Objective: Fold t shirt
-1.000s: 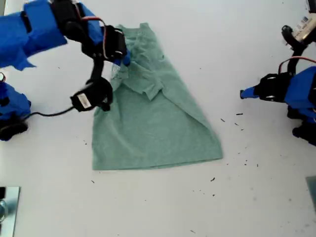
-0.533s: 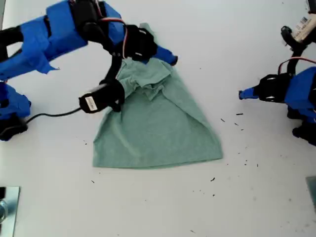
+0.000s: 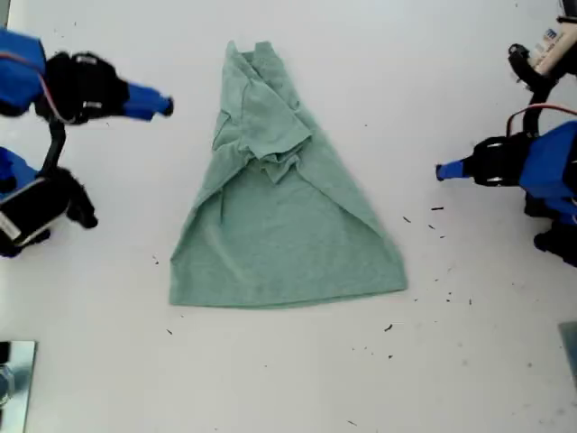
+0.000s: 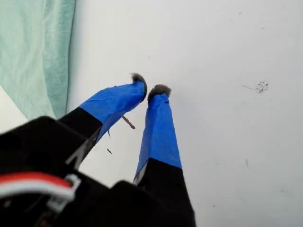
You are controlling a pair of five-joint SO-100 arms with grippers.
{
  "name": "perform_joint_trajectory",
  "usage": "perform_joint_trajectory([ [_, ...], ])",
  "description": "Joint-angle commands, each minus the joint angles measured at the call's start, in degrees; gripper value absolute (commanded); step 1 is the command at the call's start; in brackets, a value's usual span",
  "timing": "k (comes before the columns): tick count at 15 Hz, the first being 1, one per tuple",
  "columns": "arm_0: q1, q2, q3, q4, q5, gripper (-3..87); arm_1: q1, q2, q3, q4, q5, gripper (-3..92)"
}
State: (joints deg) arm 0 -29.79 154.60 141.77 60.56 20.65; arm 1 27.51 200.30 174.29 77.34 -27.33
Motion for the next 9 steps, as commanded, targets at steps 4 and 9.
perform_joint_trajectory([
  [4, 12.3, 29.88, 30.94, -4.92, -13.54, -0.2, -3.43, 0.62, -3.43, 0.09, 0.97, 2.6],
  [9, 12.48, 27.95, 34.8, -8.61, -12.83, -0.2, -12.83, -48.25, -55.81, 5.19, -6.94, 2.3],
])
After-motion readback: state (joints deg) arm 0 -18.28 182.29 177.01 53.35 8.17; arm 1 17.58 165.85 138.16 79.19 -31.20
